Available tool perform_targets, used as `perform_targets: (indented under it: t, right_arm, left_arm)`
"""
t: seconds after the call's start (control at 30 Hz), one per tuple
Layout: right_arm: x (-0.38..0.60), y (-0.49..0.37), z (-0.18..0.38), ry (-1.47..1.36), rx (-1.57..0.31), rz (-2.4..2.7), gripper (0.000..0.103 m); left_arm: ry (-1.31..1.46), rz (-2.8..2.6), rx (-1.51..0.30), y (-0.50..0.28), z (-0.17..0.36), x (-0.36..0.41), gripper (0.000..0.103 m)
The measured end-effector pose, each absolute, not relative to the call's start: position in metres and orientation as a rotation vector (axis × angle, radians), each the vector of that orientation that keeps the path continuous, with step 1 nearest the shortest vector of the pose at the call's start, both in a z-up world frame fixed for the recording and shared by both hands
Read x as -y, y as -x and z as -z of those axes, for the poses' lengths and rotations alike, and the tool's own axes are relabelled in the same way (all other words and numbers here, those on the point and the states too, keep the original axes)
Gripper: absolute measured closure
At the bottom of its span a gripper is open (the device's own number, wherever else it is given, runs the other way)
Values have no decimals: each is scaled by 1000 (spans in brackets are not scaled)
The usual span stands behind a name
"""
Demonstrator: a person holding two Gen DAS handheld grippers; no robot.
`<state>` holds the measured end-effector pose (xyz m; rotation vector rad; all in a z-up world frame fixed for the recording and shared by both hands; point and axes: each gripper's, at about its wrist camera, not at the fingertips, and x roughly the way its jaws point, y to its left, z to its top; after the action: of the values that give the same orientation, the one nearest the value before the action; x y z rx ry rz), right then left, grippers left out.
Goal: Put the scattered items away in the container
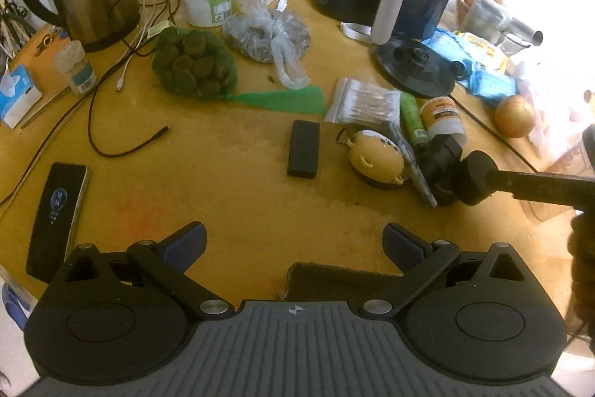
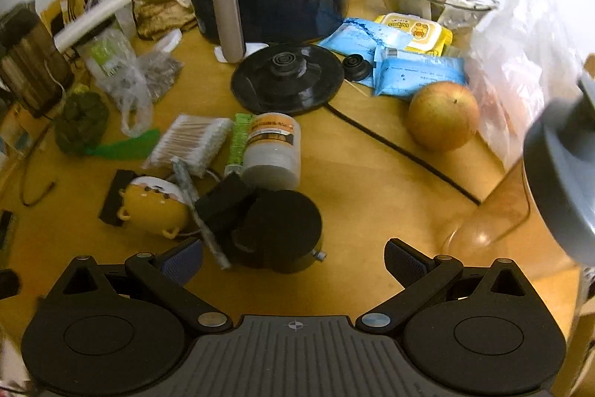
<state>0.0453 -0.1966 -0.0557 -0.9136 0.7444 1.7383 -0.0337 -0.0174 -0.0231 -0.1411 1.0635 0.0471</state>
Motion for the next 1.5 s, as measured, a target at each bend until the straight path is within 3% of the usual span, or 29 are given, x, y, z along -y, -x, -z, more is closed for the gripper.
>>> perform_targets:
  t: [0.13,0.27,0.53,0.8,1.5]
  right_arm:
    - [192,-38,63,938,-681,-1770,1]
    - [187,-30,70,968,-644,-1787,10]
    - [185,-11,81,1035,-541,-1830,18]
    - [181,-7,96,1090,-560,-1814,41]
    - [195,-32,70,980,-658,-1818,43]
  left_arm:
    - [155,-62,-1070,38,24,15,0]
    - [174,-74,-1076,40,25,11,0]
    - [201,-105,-1091,42,28,4,0]
    - [207,-115,-1086,43,27,2,0]
    - [150,-143,-1121,46,27,5,0]
